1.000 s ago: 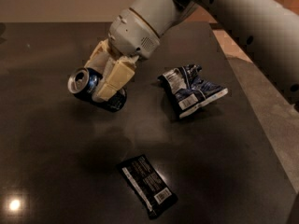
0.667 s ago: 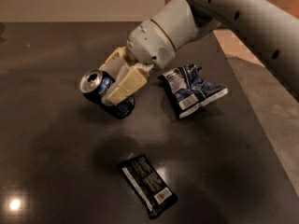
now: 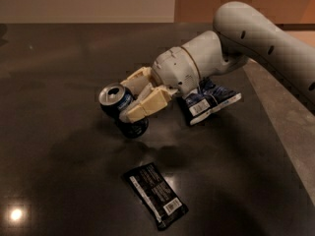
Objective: Place pepsi can upright
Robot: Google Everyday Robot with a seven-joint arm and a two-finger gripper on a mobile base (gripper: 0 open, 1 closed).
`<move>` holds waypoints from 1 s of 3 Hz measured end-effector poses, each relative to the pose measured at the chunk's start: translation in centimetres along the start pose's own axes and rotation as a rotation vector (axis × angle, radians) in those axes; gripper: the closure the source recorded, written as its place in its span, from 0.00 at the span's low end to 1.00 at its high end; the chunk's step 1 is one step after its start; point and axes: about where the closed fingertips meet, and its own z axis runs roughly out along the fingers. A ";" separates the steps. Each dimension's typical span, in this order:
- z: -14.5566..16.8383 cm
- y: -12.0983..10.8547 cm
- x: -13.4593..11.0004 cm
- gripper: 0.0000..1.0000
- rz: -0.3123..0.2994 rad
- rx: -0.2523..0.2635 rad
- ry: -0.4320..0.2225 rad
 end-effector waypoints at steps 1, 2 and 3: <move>0.1 0.2 0.8 1.00 0.001 0.021 -0.062; 0.3 0.5 1.3 1.00 0.001 0.047 -0.104; 0.7 0.7 2.1 0.82 0.024 0.072 -0.128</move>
Offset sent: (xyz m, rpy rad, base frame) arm -0.0064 -0.0092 -0.0219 0.1540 0.0341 -0.0909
